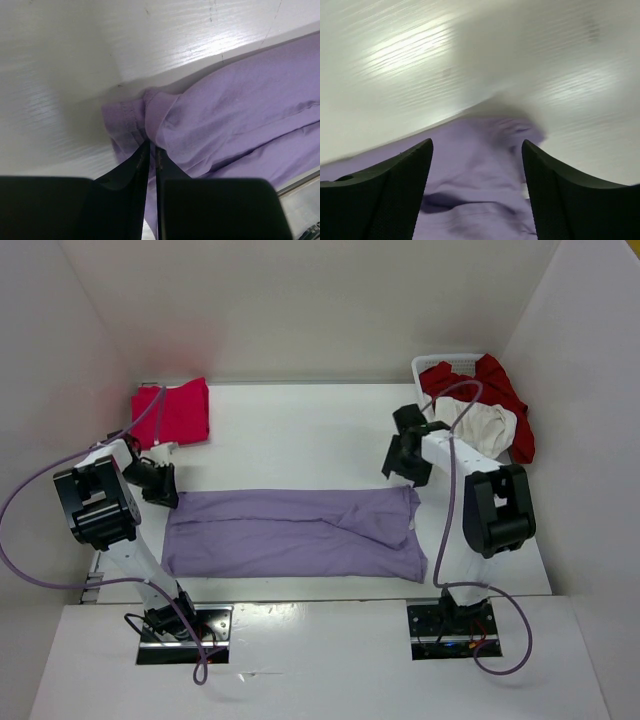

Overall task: Fold and stack the t-shirts
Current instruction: Fold the other side of the tshirt into a rectangle

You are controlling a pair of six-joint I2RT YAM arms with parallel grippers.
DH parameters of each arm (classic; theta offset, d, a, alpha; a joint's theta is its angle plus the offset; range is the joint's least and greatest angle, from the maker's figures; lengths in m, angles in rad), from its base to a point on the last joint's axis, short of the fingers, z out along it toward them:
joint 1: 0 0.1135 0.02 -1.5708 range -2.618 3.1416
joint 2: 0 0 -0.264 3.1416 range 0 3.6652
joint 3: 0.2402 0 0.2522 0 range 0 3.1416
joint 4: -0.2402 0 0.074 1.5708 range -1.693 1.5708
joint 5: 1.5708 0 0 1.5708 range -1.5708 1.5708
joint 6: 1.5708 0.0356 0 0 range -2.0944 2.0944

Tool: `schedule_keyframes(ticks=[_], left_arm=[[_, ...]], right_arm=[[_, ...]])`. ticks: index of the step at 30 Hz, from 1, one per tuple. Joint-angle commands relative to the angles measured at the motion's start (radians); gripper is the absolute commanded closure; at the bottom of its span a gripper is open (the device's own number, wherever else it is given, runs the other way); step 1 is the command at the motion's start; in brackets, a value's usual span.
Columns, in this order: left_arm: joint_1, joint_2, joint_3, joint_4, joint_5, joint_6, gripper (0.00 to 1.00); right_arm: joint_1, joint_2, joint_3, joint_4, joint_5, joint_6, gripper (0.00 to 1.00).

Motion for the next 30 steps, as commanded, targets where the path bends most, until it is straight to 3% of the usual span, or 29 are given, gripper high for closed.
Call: schedule_keyframes(ticks=[1, 3, 8, 14, 17, 18, 23, 25, 30], left_arm=[[0.001, 0.009, -0.017, -0.020, 0.044, 0.025, 0.86], [0.001, 0.009, -0.017, -0.020, 0.035, 0.025, 0.86], [0.001, 0.000, -0.017, -0.020, 0.024, 0.025, 0.86], [0.001, -0.010, -0.017, -0.020, 0.015, 0.025, 0.86], [0.001, -0.010, -0.008, -0.020, 0.005, 0.025, 0.86], [0.001, -0.010, -0.008, -0.020, 0.005, 0.025, 0.86], [0.001, -0.010, 0.010, -0.020, -0.004, 0.025, 0.86], [0.001, -0.010, 0.052, -0.020, -0.013, 0.025, 0.86], [0.001, -0.020, 0.110, -0.029, 0.021, 0.005, 0.86]], right_arm=[[-0.055, 0.002, -0.014, -0.061, 0.096, -0.038, 0.22], [-0.066, 0.013, -0.014, -0.047, 0.096, -0.047, 0.15], [-0.066, 0.071, -0.023, -0.005, 0.026, -0.069, 0.15], [-0.075, 0.071, -0.056, 0.004, -0.021, -0.069, 0.29], [-0.085, 0.071, -0.076, 0.004, -0.022, -0.069, 0.42], [-0.085, 0.071, -0.076, 0.013, -0.022, -0.069, 0.58], [-0.132, 0.080, -0.076, 0.034, -0.031, -0.078, 0.94], [-0.170, 0.071, -0.076, 0.034, -0.043, -0.078, 1.00], [-0.227, 0.033, -0.085, 0.064, -0.084, -0.087, 1.00]])
